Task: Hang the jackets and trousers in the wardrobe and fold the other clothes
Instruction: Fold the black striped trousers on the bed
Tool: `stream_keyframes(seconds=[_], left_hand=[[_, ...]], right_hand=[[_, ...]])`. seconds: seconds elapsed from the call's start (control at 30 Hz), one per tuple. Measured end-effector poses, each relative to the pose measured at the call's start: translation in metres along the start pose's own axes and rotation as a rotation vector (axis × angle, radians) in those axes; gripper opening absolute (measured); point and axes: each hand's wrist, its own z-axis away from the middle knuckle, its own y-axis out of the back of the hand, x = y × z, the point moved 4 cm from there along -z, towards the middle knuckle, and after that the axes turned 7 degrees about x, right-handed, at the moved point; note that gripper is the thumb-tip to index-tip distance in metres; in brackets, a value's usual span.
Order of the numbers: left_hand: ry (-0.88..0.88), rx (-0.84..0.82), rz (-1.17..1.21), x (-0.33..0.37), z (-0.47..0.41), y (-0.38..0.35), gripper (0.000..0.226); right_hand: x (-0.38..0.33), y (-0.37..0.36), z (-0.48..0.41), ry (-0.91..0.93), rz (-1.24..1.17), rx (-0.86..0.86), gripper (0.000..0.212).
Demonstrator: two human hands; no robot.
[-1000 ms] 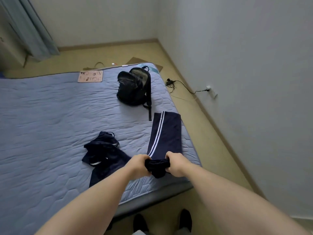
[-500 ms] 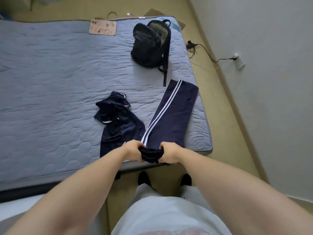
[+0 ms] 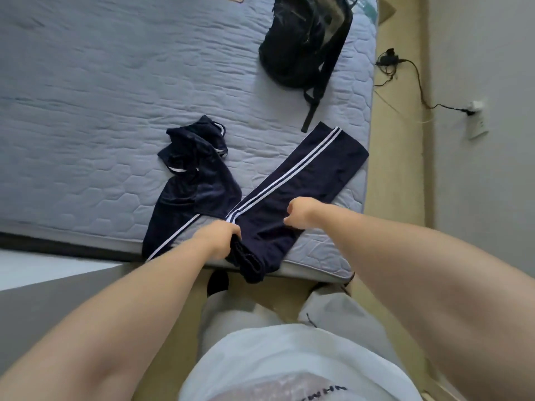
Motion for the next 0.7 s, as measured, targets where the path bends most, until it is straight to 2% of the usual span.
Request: stream_keyframes(seconds=[0.07,0.2,0.4,0.57,0.7], left_hand=[[0.055,-0.074,-0.038,0.015,-0.018,-0.005,0.044],[0.101,-0.068,-0.051,0.04,-0.056,-0.003,0.044],[0.117,-0.075,-0.083,0.068,-0.114,0.004,0.039],[0.145,-0.244,-0.223,0.069,-0.167,-0.017,0.034],[0.241,-0.421,-0.259,0.059,-0.216,-0.046,0.038]], right_hand=[[0.028,0.016,-0.026,0.012,0.118,-0.033,0.033],[0.075,0.044,-0.074,0.063,0.363,-0.038,0.024],[0.128,0.079,-0.145,0.088,0.423,0.026,0.015],[0.157,0.108,-0.23,0.179,0.538,0.04,0.018],[0.176,0.117,-0.327,0.296,0.663,0.053,0.015]])
